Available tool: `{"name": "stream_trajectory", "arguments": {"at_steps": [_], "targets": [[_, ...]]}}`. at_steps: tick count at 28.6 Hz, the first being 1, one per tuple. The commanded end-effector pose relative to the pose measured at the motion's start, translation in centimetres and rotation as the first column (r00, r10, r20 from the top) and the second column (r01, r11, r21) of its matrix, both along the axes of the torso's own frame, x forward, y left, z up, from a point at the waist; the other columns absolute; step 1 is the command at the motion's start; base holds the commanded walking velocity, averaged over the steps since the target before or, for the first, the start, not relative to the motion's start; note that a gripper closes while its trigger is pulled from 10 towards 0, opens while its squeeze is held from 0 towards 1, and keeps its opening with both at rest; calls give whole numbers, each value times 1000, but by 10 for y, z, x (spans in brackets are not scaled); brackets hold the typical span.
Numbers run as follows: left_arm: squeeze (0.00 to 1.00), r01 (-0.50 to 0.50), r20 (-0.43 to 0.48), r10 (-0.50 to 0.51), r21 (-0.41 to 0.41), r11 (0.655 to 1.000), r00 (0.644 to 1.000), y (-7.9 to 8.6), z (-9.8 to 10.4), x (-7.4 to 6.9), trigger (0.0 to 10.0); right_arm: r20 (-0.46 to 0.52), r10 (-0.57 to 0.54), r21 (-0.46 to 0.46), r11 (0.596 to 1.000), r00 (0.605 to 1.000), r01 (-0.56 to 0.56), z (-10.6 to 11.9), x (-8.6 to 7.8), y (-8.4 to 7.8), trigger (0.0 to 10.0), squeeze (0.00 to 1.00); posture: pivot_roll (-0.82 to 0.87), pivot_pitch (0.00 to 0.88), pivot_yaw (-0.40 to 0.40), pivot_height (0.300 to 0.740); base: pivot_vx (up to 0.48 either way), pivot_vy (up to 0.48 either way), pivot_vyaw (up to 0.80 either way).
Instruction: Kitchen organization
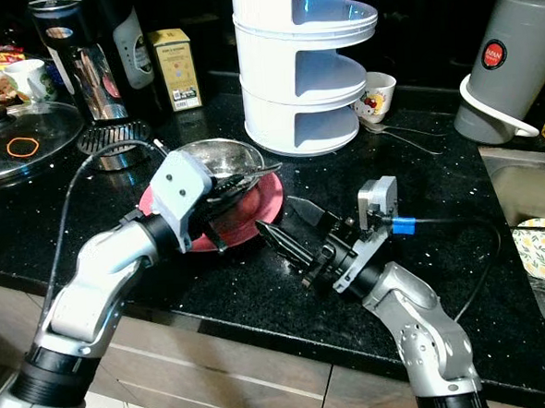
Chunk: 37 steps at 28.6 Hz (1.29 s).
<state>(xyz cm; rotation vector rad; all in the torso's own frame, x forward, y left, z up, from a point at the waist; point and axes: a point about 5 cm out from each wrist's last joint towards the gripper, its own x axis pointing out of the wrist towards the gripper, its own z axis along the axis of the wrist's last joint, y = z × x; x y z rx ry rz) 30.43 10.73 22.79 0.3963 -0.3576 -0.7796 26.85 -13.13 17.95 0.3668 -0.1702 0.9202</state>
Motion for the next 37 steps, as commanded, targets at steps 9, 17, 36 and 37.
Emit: {"name": "stream_trajectory", "arguments": {"at_steps": [9,17,36,37], "targets": [[0,48,89,-34,-159,986,995,0,40,-6,0,-6,-40,-2,999,999,40,-2,5,-2,10000,0,11,0,-28,740,0,0,0],[0,134,98,-110,-301,944,989,-2,59,-14,0,-6,-47,-1,999,999,47,-2,5,-2,10000,0,12,0,-27,740,0,0,0],[0,322,152,-284,-457,829,947,-11,86,-42,4157,-88,-431,103,893,898,439,7,37,-50,10000,0,18,0,-23,740,0,0,-156],[0,303,152,-263,-455,838,953,-9,87,-40,10000,-87,-450,101,883,889,458,8,38,-52,10000,0,17,0,-22,740,0,0,-800]]}}
